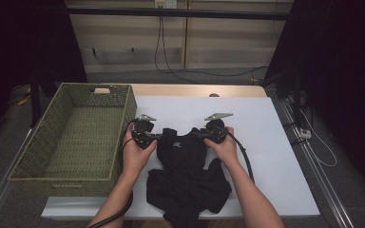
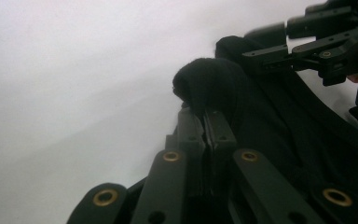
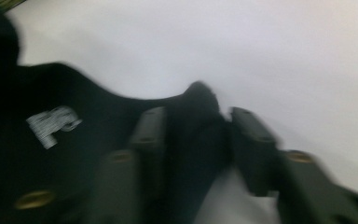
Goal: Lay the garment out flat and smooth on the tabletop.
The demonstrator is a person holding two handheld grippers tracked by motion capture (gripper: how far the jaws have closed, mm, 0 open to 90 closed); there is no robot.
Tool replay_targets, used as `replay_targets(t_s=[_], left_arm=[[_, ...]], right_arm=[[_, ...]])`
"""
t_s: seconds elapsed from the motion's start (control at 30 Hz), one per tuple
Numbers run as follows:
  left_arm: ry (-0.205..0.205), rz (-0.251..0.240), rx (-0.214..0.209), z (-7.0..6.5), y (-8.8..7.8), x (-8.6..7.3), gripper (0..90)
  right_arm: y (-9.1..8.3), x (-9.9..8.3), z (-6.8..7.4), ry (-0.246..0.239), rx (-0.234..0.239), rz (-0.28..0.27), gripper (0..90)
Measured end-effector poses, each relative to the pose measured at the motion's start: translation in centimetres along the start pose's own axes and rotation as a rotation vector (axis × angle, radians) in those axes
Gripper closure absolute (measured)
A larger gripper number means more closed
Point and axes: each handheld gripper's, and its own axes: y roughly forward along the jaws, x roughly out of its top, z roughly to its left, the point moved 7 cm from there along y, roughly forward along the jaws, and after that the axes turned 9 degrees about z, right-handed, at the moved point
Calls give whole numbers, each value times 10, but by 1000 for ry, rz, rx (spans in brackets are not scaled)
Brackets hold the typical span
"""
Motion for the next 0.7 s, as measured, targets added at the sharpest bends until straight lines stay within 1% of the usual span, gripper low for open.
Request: replay_targets(t_s=[0.03,0.1,0.2,0.23,0.27,0.3,0.37,0.47,0.53,0.63,0.7], left_arm=[[4,4,-1,0,0,0,872],[3,9,-2,0,1,-1,872],[-2,15,-5,1,1,-3,873],[-2,17,2,1,0,-4,873],[-6,14,5,1,0,-4,873],[-3,18,5,1,-1,-5,873],[-5,13,13,1,-3,-6,873],[-9,14,10,0,-4,-8,874],[-7,15,7,-1,-4,-10,874],[-1,22,2,-2,-5,-12,875],[-7,16,-6,-4,-5,-12,874]], right_arm=[[0,-1,5,-7,27,9,761],[-1,-3,15,-43,50,23,802],[-3,-8,34,-90,92,34,810],[-4,-10,41,-110,100,34,810],[-6,-13,46,-137,94,35,810],[-7,-16,52,-154,99,37,810],[-11,-22,62,-172,128,37,811],[-17,-32,75,-197,161,37,813],[-22,-38,82,-214,172,42,814],[-26,-45,89,-221,187,36,815],[-29,-49,93,-221,201,28,816]])
